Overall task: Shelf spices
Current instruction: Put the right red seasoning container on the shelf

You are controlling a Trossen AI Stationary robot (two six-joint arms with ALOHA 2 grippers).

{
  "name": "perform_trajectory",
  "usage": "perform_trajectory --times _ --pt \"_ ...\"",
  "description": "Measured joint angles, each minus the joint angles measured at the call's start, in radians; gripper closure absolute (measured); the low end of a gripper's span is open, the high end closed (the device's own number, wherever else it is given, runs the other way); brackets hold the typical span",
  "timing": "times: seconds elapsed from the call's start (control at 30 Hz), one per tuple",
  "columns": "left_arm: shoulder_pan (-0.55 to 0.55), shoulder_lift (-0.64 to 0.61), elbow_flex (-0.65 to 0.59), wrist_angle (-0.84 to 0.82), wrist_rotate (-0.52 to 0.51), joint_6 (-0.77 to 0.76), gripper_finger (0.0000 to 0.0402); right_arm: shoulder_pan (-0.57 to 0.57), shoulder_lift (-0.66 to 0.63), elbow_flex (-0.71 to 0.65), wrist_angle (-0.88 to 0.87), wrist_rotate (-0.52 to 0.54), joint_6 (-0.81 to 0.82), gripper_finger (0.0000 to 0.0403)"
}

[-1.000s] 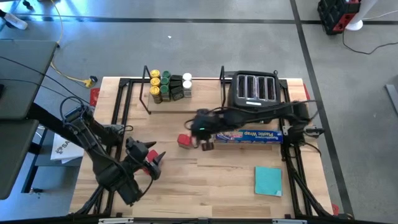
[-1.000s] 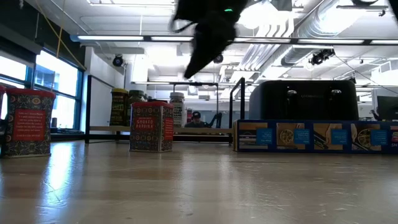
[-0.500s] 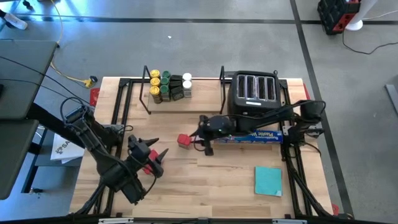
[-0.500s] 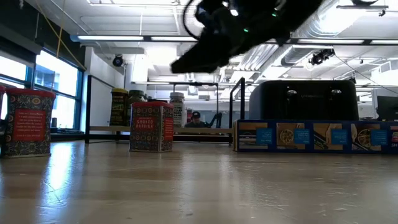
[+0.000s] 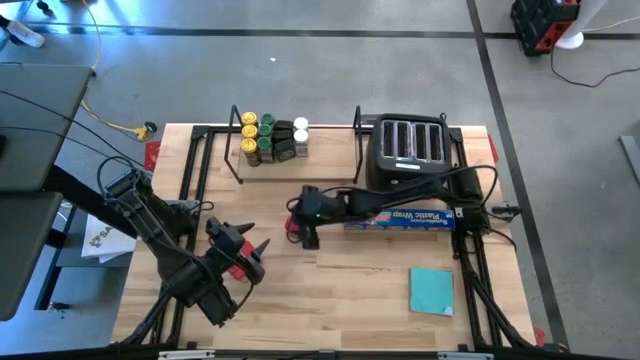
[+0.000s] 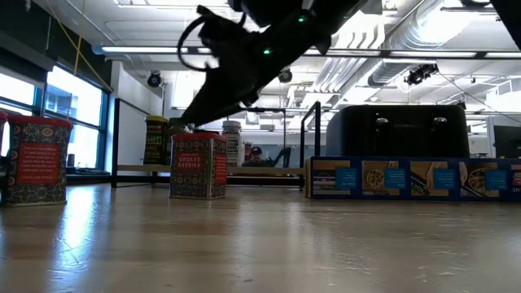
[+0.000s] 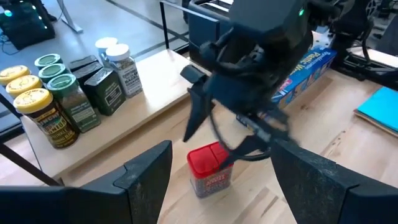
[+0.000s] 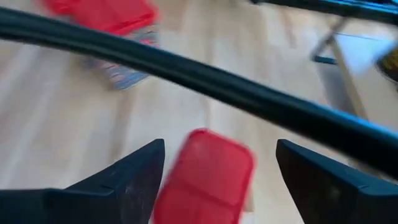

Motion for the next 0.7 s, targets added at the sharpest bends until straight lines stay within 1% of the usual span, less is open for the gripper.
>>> perform_trajectory --times 0.1,0.17,0.23,0.4,0.5,0.7 --pt "0.0 0.0 0.0 0.001 0.0 0.001 0.0133 0.001 0.027 0.024 -0.024 0.075 0.087 0.0098" --pt "0.0 0.0 0.0 0.001 0.0 0.001 0.0133 -0.005 0.039 0.02 -0.015 0.087 0.146 0.0098" --pt "0.0 0.0 0.0 0.0 0.0 0.001 0.0133 -0.013 0.036 0.01 -0.021 0.076 0.171 0.0098" --pt "0.0 0.0 0.0 -0.002 0.0 0.008 0.0133 -0.028 0.036 0.001 -0.018 -0.021 0.192 0.0098" --pt "0.0 0.0 0.0 -0.002 0.0 0.008 0.0133 -0.026 0.036 0.001 -0.007 -0.011 0.189 0.0098" --pt "0.0 0.0 0.0 -0.002 0.001 0.008 0.0133 -0.026 0.028 0.031 -0.044 -0.002 0.181 0.0098"
